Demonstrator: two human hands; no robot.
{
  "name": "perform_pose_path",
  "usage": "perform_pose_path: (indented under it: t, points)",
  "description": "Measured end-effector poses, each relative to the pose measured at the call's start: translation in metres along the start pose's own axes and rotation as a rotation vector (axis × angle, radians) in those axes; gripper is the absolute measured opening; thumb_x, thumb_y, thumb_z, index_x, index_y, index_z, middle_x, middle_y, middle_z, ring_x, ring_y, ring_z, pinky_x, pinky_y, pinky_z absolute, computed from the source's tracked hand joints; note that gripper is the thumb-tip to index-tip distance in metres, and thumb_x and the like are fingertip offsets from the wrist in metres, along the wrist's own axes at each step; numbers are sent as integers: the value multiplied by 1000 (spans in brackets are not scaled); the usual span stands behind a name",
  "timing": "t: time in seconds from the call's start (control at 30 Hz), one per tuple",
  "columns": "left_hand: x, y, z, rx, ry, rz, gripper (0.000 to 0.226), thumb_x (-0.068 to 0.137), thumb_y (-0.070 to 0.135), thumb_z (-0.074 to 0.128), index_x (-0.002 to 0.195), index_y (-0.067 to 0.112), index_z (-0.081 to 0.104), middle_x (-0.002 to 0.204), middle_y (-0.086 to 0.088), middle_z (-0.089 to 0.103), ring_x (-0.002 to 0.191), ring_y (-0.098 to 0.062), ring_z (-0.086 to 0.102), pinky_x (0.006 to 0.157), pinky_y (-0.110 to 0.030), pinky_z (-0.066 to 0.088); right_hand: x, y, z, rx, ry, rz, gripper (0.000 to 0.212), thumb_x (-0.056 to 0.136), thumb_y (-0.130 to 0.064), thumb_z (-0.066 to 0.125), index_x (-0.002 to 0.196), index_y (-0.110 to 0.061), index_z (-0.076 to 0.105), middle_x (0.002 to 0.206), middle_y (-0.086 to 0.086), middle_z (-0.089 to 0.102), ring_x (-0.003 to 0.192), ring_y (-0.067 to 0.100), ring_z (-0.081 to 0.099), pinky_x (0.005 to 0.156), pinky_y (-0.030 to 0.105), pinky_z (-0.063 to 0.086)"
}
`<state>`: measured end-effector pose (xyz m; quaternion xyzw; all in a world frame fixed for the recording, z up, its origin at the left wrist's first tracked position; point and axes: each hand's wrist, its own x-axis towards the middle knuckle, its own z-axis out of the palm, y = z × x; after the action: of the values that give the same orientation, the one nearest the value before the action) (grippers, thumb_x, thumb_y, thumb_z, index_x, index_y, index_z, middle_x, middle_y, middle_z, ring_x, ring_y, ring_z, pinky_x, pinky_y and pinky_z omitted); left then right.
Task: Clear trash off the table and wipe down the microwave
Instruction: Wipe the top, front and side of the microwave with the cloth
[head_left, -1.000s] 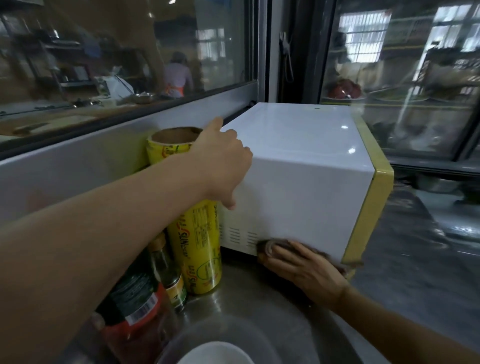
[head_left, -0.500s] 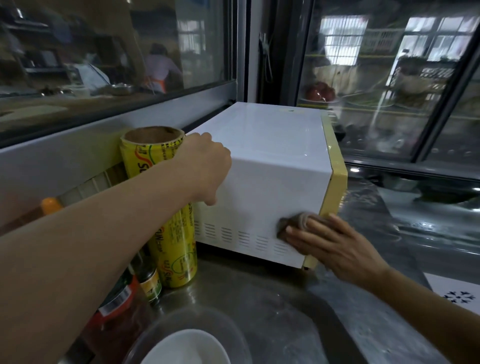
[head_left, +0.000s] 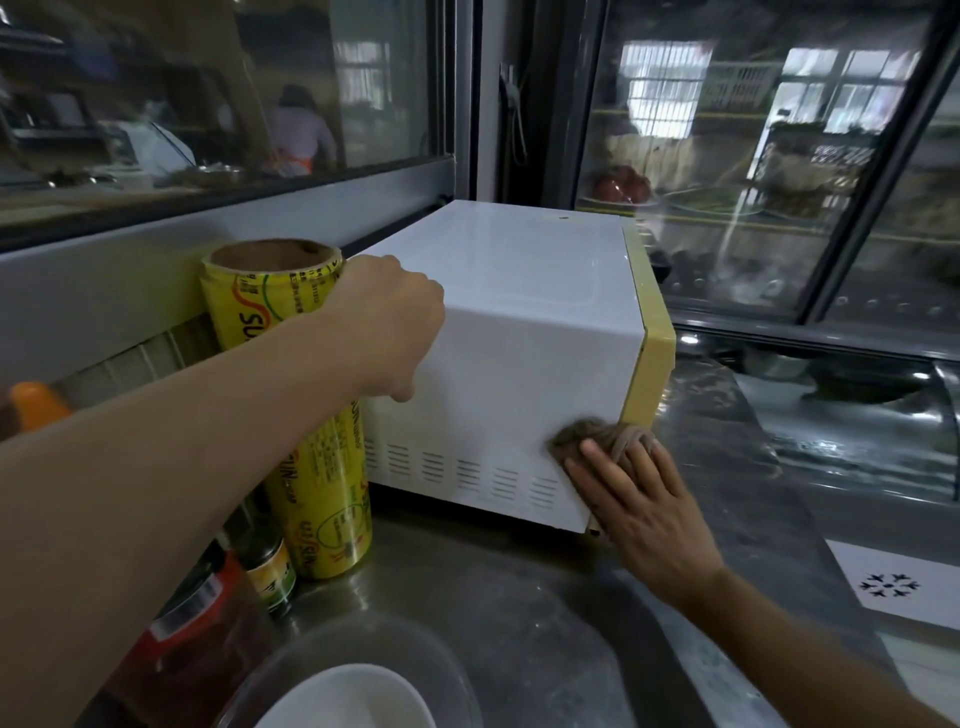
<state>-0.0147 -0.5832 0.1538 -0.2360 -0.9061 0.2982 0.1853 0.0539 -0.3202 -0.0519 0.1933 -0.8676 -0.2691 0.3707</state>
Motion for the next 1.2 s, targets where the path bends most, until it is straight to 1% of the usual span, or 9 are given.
perform_pose_path:
  t: [0.1, 0.2, 0.33, 0.43, 0.57, 0.8, 0.97, 1.1, 1.2]
  points:
    - [-2, 1, -2, -9, -2, -1, 49, 67, 47, 71, 85, 18, 36, 64, 4, 30, 71, -17, 41, 44, -25, 16, 14, 2, -13, 86, 105, 197, 74, 82, -15, 43, 149, -18, 12, 158, 1, -1, 137, 34, 20, 118, 47, 2]
    - [-3, 0, -2, -25, -10, 1, 52, 67, 48, 72, 85, 18, 34, 64, 5, 28, 71, -17, 39, 45, -25, 15, 46, 7, -29, 193, 234, 509, 60, 90, -18, 44, 143, -9, 19, 151, 12, 9, 141, 39, 0, 116, 53, 3]
    - [-3, -3, -1, -46, 6, 14, 52, 67, 48, 71, 85, 18, 34, 64, 5, 28, 73, -17, 39, 45, -25, 15, 80, -4, -38, 349, 294, 733, 62, 91, -15, 43, 144, -6, 13, 149, 21, 1, 140, 42, -5, 114, 49, 4]
    - [-4, -2, 1, -48, 16, 20, 52, 67, 49, 71, 85, 17, 35, 64, 5, 28, 74, -17, 40, 45, -25, 14, 88, -15, -34, 476, 330, 898, 69, 91, -14, 44, 145, -13, 1, 148, 24, -7, 141, 41, -2, 113, 43, 15]
    - [-4, 2, 5, -40, 49, 9, 50, 68, 46, 71, 85, 17, 34, 64, 4, 26, 76, -18, 38, 45, -26, 13, 77, -25, -20, 596, 341, 934, 76, 89, -17, 42, 144, -17, -10, 148, 15, -8, 140, 39, 8, 109, 39, 24]
    - [-3, 9, 8, -53, 73, -10, 46, 70, 43, 70, 85, 17, 35, 64, 4, 25, 76, -19, 37, 46, -26, 12, 39, -80, 9, 756, 196, 1094, 93, 81, 2, 58, 141, -7, -13, 148, 31, 5, 140, 31, 9, 113, 27, 8]
    - [-5, 11, 9, -56, 59, -4, 42, 71, 37, 69, 82, 15, 35, 65, 3, 28, 72, -18, 36, 46, -26, 12, 34, -95, 7, 889, 186, 1204, 94, 85, 0, 54, 143, -14, -19, 152, 23, -1, 141, 28, 11, 113, 41, 20]
    - [-5, 12, 9, -51, 35, -14, 45, 71, 39, 69, 84, 14, 33, 66, 2, 28, 73, -18, 36, 46, -26, 14, 33, -98, 2, 992, 118, 1279, 88, 86, 2, 51, 145, -7, -13, 152, 21, -3, 142, 30, 11, 114, 48, 22]
    - [-6, 12, 7, -62, 9, -18, 49, 70, 42, 70, 85, 14, 33, 66, 2, 27, 73, -18, 37, 46, -26, 14, 29, -96, -3, 1070, 77, 1349, 85, 86, 3, 48, 148, -14, -6, 146, 17, 12, 134, 17, 26, 109, 32, 31]
